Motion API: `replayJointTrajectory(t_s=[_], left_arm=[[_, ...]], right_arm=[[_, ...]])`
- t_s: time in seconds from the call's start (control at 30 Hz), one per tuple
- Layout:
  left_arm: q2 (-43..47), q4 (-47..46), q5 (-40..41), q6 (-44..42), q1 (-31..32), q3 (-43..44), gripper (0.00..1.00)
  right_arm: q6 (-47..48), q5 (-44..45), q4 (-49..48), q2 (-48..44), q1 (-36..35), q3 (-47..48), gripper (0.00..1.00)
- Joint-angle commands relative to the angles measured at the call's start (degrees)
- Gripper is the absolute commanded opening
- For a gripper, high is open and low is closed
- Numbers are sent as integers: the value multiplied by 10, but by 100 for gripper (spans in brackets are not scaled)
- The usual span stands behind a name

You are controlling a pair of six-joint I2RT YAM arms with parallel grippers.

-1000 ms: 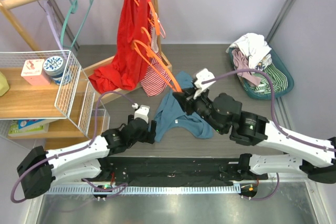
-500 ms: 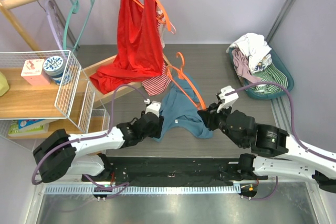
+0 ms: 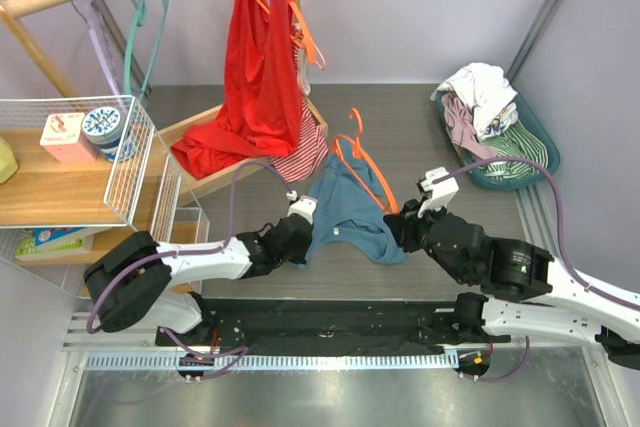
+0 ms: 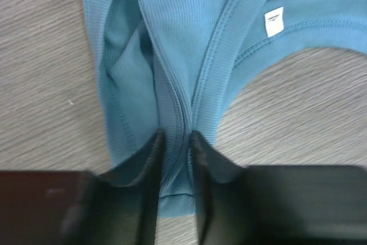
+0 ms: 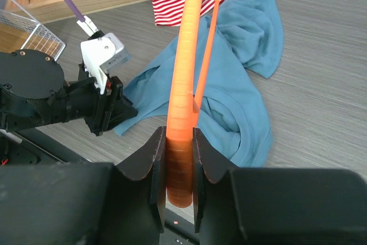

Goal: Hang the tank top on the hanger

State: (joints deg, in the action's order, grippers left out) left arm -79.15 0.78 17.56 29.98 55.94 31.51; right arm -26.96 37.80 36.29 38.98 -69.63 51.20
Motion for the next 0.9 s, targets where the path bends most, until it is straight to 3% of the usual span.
replayJointTrajectory(t_s=[0.0, 0.03, 0.1, 0.27, 0.4, 0.67, 0.87], left_arm=[[-4, -31, 4, -1, -2, 17, 15], [-2, -31, 5, -1, -1, 17, 5], [1, -27, 12, 0, -2, 22, 0], [37, 15, 33, 0, -12, 47, 0], [68, 21, -50, 13, -62, 69, 3], [52, 39, -132, 19, -161, 106, 3], [23, 26, -174, 15, -171, 102, 6]], right_arm=[[-16, 14, 0, -5, -1, 17, 1], [-17, 14, 6, -7, -2, 20, 1], [-13, 8, 16, -7, -2, 29, 1], [3, -23, 53, -14, -1, 68, 1], [22, -61, 77, -12, -2, 87, 1], [21, -86, 125, -14, -2, 123, 1], [9, -89, 138, -26, -2, 110, 1]])
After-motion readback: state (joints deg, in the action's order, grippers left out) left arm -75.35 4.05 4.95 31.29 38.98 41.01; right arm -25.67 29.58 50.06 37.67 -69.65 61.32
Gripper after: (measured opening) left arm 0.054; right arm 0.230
